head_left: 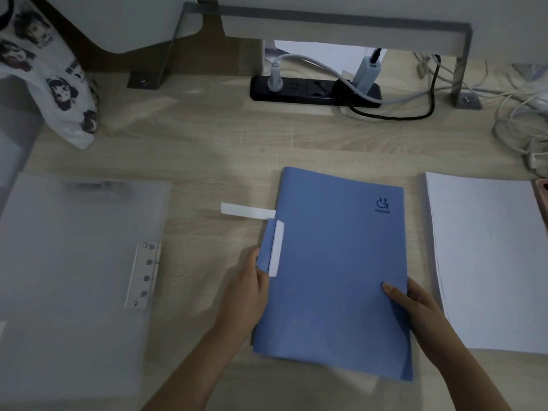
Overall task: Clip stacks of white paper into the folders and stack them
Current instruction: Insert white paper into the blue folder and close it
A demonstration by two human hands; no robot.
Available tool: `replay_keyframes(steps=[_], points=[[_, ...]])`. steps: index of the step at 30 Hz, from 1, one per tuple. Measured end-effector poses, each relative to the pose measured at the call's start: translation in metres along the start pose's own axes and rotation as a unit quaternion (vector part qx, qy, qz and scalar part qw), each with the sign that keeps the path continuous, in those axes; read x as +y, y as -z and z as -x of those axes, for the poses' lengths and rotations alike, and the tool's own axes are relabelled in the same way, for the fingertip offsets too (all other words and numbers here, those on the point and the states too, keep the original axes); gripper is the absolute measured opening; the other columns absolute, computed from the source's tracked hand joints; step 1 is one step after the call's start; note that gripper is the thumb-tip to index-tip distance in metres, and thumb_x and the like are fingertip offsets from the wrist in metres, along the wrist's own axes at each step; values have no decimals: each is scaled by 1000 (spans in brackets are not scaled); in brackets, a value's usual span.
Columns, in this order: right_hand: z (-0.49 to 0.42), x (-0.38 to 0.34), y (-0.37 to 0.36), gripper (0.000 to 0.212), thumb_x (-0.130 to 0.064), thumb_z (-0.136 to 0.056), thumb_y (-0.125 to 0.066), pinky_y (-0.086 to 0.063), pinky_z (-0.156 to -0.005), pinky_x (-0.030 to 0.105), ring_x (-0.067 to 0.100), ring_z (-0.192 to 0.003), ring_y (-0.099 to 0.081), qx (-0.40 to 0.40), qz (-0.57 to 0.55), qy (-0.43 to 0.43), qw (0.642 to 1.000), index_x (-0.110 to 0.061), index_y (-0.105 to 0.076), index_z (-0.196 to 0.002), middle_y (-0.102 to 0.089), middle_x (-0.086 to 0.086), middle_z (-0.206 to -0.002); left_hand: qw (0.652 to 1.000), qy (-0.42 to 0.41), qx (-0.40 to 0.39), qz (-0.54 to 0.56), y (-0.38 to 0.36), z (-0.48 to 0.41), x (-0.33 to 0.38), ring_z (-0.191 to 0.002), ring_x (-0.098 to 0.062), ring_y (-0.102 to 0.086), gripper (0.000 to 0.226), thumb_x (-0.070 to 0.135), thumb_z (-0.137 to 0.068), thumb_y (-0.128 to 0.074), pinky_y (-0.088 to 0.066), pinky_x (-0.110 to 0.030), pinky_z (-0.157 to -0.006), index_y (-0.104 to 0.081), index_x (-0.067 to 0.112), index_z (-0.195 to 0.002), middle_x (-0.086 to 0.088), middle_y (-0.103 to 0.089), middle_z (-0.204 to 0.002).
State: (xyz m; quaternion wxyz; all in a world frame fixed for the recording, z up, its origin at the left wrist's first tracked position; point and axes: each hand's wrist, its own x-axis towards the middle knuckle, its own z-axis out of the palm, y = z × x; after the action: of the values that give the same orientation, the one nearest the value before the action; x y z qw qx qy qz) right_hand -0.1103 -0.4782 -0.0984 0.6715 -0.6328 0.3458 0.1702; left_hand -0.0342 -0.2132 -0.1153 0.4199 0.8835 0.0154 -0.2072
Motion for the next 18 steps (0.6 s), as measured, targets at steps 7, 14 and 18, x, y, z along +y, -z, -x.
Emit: replay_keyframes(steps=[7, 14, 18], points=[[-2, 0, 2, 90, -65, -35, -80, -56, -72, 33, 20, -93, -69, 3, -9, -9, 1000, -30, -59, -115, -71, -5, -107, 912, 207, -119, 334, 10, -14, 6, -85, -17, -68, 46, 46, -97, -26, -50, -34, -79, -65, 22, -95, -1, -73, -92], [-2, 1, 2, 49, -42, -65, -76, -57, -71, 33, 21, -92, -69, 9, -25, -8, 1000, -32, -60, -110, -70, -1, -109, 954, 140, -81, 252, -5, -25, 19, -88, -27, -64, 36, 32, -91, -52, -47, -40, -80, -60, -3, -96, -19, -68, -97], [-2, 3, -1, 37, -31, -79, -64, -55, -76, 39, 28, -96, -66, 37, -44, -18, 998, -27, -58, -115, -68, 3, -111, 958, 147, -53, 240, -13, -24, 19, -78, -26, -60, 28, 26, -93, -51, -44, -38, -71, -58, 1, -84, -20, -65, -85]])
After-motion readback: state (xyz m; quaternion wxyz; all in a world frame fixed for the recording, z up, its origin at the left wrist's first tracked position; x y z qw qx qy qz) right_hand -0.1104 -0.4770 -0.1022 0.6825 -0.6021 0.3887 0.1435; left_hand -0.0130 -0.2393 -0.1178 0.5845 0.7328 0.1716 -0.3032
